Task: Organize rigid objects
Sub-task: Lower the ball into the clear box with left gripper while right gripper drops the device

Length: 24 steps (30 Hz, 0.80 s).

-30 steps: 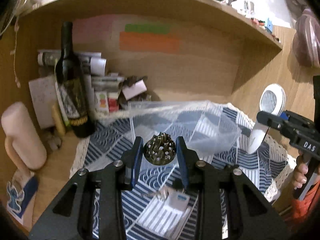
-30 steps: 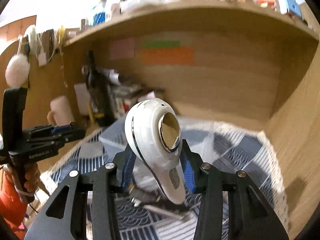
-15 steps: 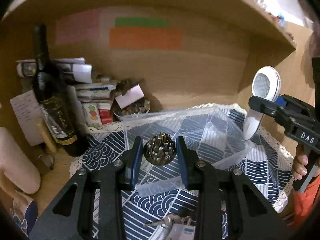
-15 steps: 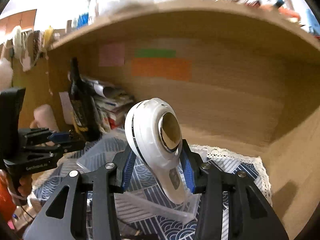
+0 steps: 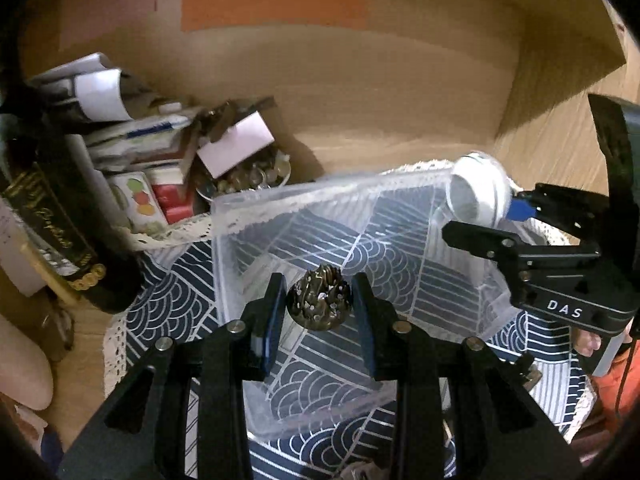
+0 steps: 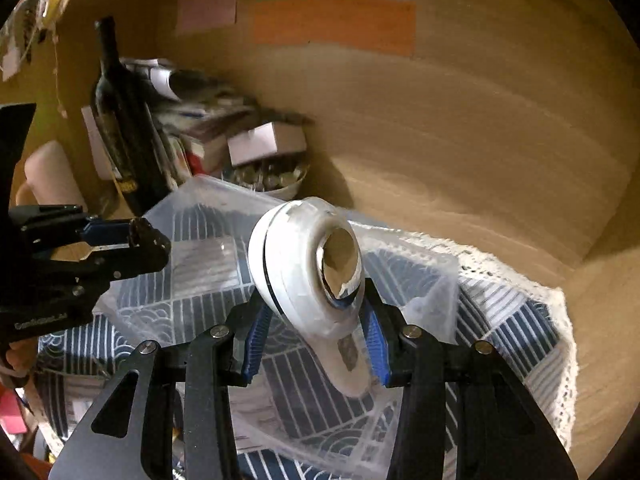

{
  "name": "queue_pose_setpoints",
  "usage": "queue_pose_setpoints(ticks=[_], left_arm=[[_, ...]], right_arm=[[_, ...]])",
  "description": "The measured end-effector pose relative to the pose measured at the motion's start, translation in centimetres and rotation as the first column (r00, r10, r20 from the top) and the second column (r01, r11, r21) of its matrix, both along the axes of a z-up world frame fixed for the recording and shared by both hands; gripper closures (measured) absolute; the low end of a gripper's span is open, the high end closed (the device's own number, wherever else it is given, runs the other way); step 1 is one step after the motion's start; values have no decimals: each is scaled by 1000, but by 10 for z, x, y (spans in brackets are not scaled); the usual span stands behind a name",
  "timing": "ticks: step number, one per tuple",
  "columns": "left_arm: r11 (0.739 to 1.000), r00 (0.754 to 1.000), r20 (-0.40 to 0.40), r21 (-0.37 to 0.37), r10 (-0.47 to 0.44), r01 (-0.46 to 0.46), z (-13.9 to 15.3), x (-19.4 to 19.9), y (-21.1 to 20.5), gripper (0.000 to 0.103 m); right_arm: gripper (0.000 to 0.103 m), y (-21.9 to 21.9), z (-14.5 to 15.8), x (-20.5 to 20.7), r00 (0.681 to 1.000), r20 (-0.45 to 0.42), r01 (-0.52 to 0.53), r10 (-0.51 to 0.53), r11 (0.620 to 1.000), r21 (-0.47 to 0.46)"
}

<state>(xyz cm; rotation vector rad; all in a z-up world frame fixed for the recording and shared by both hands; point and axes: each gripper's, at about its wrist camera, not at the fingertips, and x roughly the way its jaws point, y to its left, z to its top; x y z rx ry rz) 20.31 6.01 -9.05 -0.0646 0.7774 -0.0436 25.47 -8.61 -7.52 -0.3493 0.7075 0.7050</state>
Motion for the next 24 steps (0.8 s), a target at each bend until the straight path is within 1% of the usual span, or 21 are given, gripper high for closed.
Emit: queue_pose_setpoints(ticks=[1, 8, 10, 13, 16, 18, 20, 22, 24], left_arm=[[1000, 1000, -9, 1, -2, 2, -2, 2, 0, 70], [1000, 998, -54, -1, -10, 10, -16, 15, 1, 70], [1000, 999, -51, 13, -6, 6, -16, 16, 0, 70], [1000, 998, -57, 9, -2, 3, -17, 17, -1, 70], [1000, 998, -67, 10, 6, -5, -16, 17, 0, 69], [1000, 997, -71, 5, 8, -8, -14, 15, 0, 66], [1000, 998, -59, 18, 16, -15, -11, 12, -1, 62], [999, 999, -38, 35, 21, -19, -5, 5, -4, 56], [999, 1000, -15, 44, 24, -23, 2, -2, -6, 51]], right_arm=[[64, 1, -2, 1, 1000, -10, -5, 5, 1000, -8], [64, 16, -10, 16, 998, -51, -35, 32, 998, -52], [64, 21, -15, 20, 997, -67, -41, 37, 997, -63], [64, 28, -25, 24, 996, -88, -41, 34, 996, -79], [63, 29, -25, 25, 995, -93, -36, 28, 996, -86], [63, 28, -22, 22, 997, -79, -29, 23, 997, -78], [63, 26, -17, 18, 998, -65, -30, 25, 997, -66], [61, 21, -9, 11, 999, -48, -29, 26, 998, -54], [57, 17, -2, 4, 999, -27, -27, 26, 999, -40]])
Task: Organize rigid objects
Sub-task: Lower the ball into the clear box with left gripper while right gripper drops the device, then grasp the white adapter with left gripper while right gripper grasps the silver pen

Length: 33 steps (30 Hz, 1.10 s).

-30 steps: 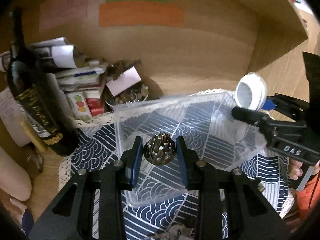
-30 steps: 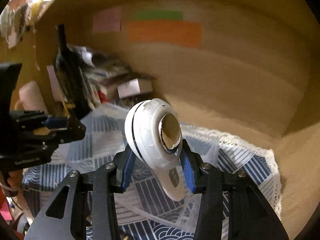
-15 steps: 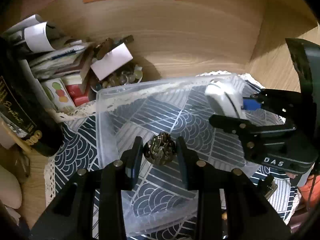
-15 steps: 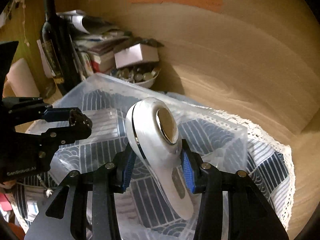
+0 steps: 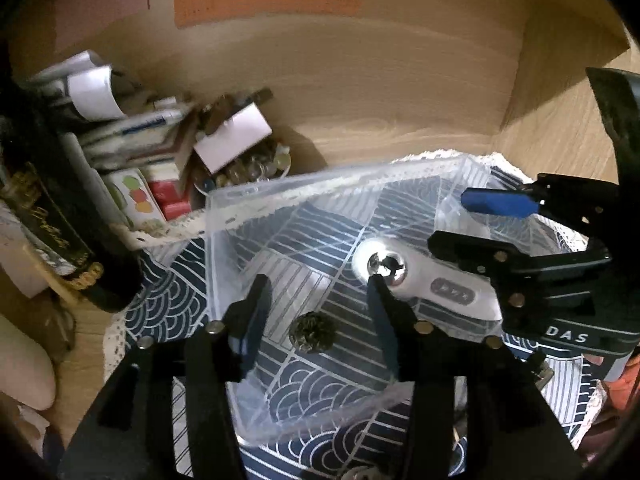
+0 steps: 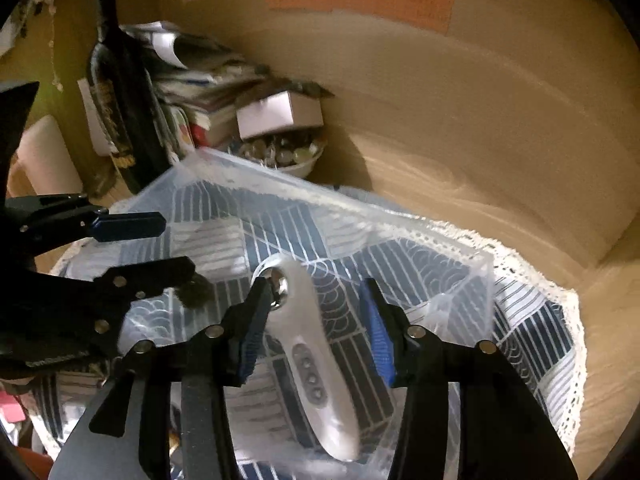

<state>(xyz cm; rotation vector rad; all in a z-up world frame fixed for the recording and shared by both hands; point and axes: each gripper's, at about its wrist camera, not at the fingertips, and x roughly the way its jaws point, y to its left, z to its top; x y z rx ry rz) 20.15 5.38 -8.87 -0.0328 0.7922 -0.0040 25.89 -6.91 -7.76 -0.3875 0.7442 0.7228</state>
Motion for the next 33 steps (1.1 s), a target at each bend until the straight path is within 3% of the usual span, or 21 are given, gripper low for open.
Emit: queue_pose_setpoints(ticks=[7, 11, 16, 25, 33], left_arm=[[999, 996, 84, 30, 20, -22, 27, -29, -8, 37], [998, 990, 140, 46, 34, -41, 41, -50, -16, 25], [997, 983, 180, 60, 46, -57, 47, -78, -24, 11], [999, 995, 92, 2, 48, -49, 16, -109, -26, 11], [997, 998, 5, -54, 64, -64, -18, -127, -25, 13]], right_arm=[[53, -15, 26, -28, 997, 73, 3, -7, 998, 62], [41, -25, 36, -47, 994, 111, 5, -16, 995, 98], [36, -36, 40, -72, 991, 132, 7, -23, 993, 121], [33, -60, 22, -105, 995, 93, 26, -39, 990, 140], [33, -75, -23, -120, 999, -11, 50, -50, 996, 80]])
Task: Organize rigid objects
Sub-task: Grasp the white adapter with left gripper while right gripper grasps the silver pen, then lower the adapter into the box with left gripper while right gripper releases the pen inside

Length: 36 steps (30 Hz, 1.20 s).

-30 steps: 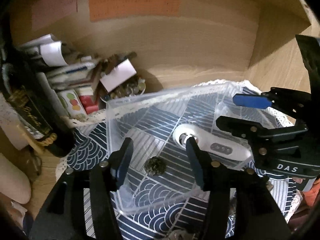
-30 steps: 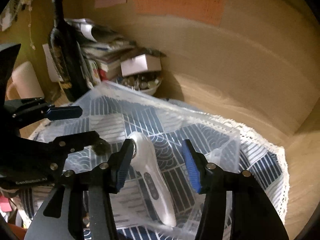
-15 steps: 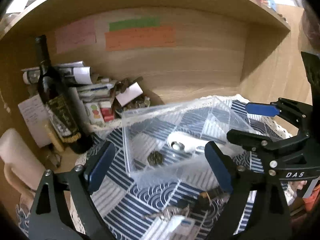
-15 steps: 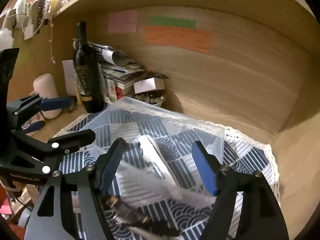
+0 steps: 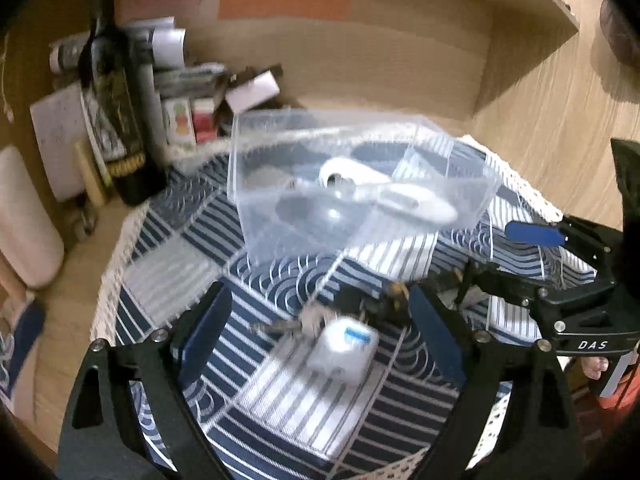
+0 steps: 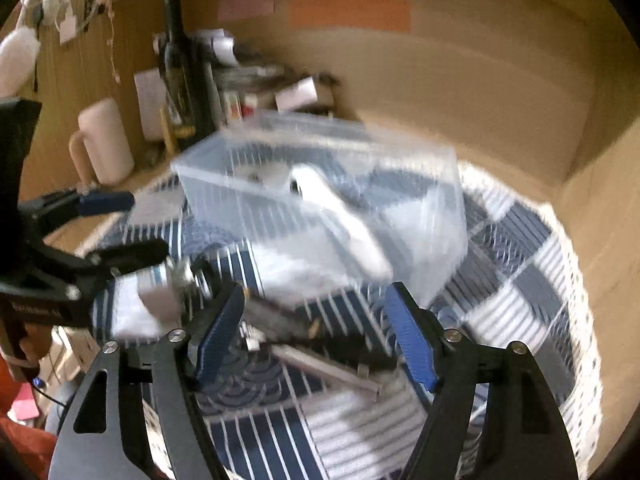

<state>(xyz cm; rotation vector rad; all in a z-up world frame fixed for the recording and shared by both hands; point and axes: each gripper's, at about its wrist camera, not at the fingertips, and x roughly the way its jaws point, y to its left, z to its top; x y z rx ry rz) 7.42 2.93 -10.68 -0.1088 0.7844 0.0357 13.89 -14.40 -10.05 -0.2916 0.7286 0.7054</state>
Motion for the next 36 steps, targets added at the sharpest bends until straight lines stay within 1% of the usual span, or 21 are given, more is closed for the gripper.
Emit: queue_pose_setpoints(ticks=[1, 3, 5, 7, 9, 10, 11, 12, 13, 15, 19, 21, 26, 36], left_arm=[[1000, 1000, -9, -6, 1, -1, -4, 0, 0, 15], [1000, 999, -39, -14, -9, 8, -13, -2, 0, 28], [1000, 998, -67, -20, -22, 21, -22, -4, -2, 33], [999, 996, -85, -23, -30, 28, -30, -6, -4, 39], [999, 994, -99, -32, -41, 38, -36, -7, -6, 49], [999, 994, -99, -35, -44, 41, -38, -7, -7, 51], [998, 994, -95, -34, -46, 43, -38, -8, -8, 55], [998, 995, -90, -30, -49, 46, -38, -9, -9, 60], [999, 995, -87, -25, -47, 45, -38, -10, -10, 60], [998, 996, -75, -28, -52, 50, -38, -11, -11, 60], [999, 997, -58, -23, -46, 45, -37, -14, -11, 61], [999, 998, -43, -10, -43, 43, -34, -16, -11, 61], [999, 999, 15, 18, -37, 37, -15, -22, -10, 66], [999, 997, 69, 21, -30, 28, 10, -12, -4, 66]], right_arm=[[33, -2, -6, -1, 1000, -21, -1, 1, 1000, -8], [33, -6, -18, -1, 999, -53, -2, 0, 1000, -25], [33, -8, -27, -2, 997, -77, -8, 5, 999, -44], [37, -8, -35, 1, 995, -100, -12, 6, 998, -56], [47, -6, -40, 3, 994, -112, -18, 11, 998, -64], [49, -6, -42, 4, 991, -131, -28, 20, 998, -60], [54, -6, -43, 3, 990, -142, -35, 27, 998, -57], [57, -5, -43, 2, 990, -136, -40, 31, 997, -63], [59, -4, -42, -1, 991, -130, -47, 37, 997, -69], [71, -4, -41, -6, 989, -137, -70, 60, 995, -68], [80, -1, -41, -11, 985, -143, -101, 92, 993, -60], [89, 4, -42, -15, 985, -142, -108, 100, 993, -52], [89, 2, -32, -20, 990, -115, -84, 83, 996, -10], [89, -10, 11, -16, 1000, -2, -30, 30, 996, 78]])
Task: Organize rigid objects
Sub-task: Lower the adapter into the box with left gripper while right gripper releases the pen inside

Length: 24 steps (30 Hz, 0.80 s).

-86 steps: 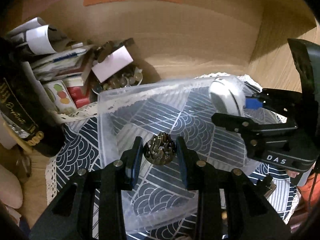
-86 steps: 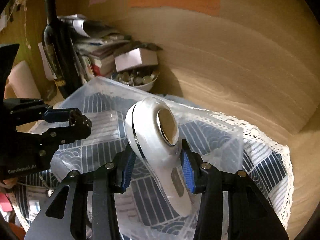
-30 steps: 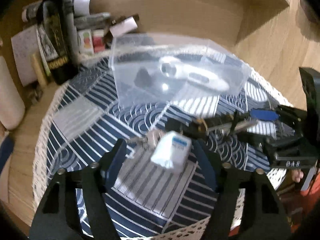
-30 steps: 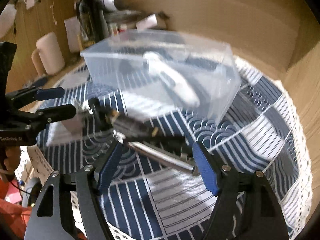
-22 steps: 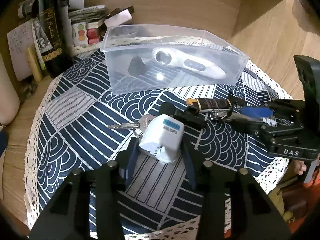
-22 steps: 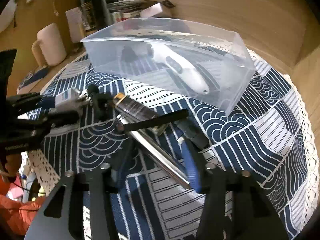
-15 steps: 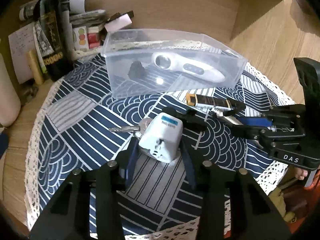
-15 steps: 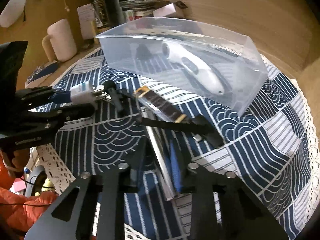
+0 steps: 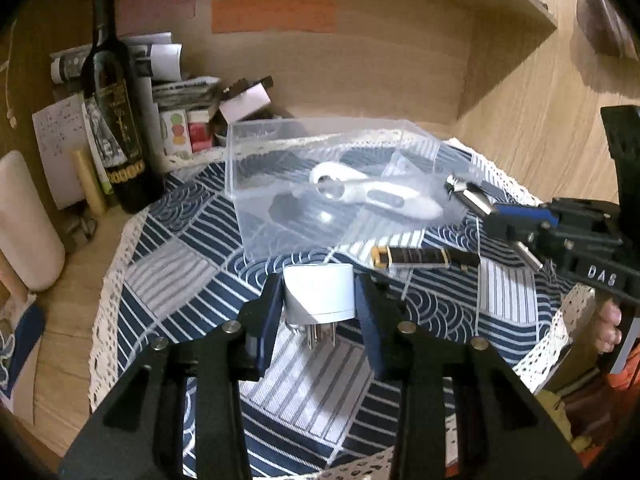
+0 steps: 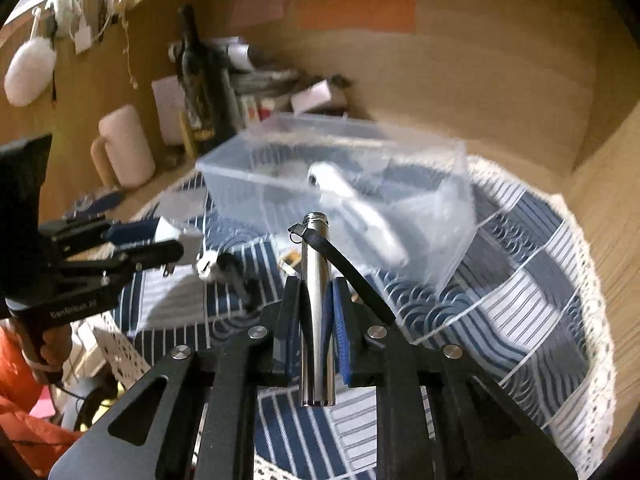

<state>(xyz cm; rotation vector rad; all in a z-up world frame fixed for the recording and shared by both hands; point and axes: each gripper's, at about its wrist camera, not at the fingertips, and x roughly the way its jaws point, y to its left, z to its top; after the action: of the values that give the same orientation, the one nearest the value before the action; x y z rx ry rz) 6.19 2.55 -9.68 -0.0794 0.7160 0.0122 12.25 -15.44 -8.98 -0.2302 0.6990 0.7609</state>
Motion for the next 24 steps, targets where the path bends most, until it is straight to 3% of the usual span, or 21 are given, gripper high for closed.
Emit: queue_pose_setpoints(ticks=[15, 24], left_arm=[[999, 991, 130, 8, 37, -38, 64, 36, 18, 66], [999, 994, 101, 13, 33, -35, 68, 82, 24, 66]], right_arm=[[89, 3, 66, 46, 986, 146, 63, -80, 991, 115], [89, 22, 69, 84, 987, 143, 65, -80, 993, 103]])
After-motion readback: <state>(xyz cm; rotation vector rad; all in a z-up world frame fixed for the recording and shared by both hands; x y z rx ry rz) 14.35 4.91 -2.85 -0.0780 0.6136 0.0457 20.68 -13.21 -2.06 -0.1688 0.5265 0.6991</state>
